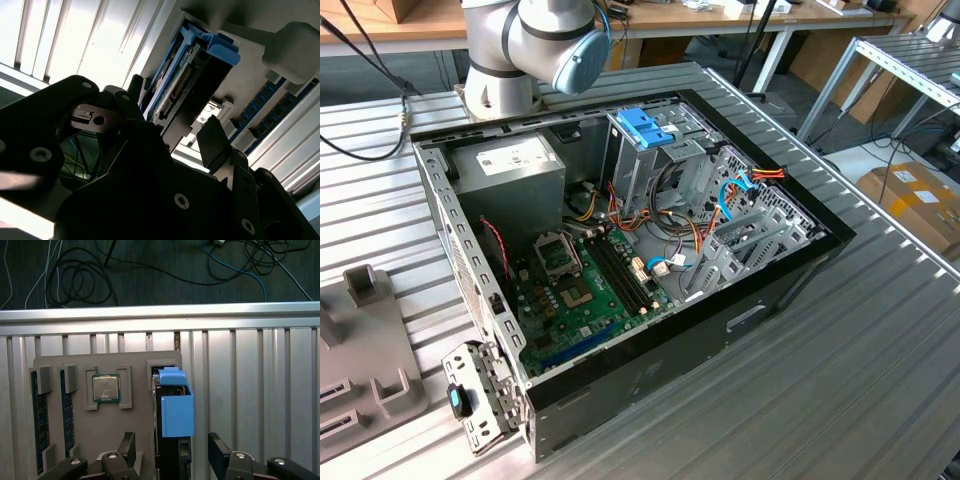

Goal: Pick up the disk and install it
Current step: 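Pick up the disk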

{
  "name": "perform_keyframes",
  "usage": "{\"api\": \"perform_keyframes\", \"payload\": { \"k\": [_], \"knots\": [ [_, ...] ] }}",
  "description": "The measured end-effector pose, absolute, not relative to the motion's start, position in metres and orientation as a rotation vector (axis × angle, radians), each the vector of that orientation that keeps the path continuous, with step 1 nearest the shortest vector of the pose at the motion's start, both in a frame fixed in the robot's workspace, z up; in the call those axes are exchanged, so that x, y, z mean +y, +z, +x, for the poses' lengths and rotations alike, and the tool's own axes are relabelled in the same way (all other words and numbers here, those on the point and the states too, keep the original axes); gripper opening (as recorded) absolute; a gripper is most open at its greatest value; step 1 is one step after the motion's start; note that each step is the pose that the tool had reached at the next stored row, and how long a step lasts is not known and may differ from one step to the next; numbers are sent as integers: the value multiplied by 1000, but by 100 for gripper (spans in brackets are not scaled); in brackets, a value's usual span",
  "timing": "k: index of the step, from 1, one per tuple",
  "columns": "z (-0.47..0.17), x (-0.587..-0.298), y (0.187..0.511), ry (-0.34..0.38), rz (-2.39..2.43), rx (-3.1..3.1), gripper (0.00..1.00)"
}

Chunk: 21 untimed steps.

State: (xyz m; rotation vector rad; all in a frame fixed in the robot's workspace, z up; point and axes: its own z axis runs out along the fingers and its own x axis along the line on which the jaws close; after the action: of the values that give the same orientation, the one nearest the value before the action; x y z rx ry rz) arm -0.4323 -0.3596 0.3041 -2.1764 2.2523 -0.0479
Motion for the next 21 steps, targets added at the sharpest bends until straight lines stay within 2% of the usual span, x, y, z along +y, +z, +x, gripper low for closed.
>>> {"api": "perform_keyframes", "payload": {
  "k": [1, 2, 3, 6, 7, 8, 9, 21],
  "knots": [
    [-432, -360, 304, -48, -2176, 2252, 64],
    [-432, -360, 304, -48, -2176, 2252, 64],
    [-432, -360, 304, -48, -2176, 2252, 57],
    [-432, -360, 304, -48, -2176, 2252, 56],
    [-432, -360, 304, -48, -2176, 2252, 49],
    [-432, -360, 304, -48, -2176, 2252, 49],
    [-432, -360, 304, -48, -2176, 2252, 42],
    [-432, -360, 306, -49, -2177, 2252, 42]
  ]
}}
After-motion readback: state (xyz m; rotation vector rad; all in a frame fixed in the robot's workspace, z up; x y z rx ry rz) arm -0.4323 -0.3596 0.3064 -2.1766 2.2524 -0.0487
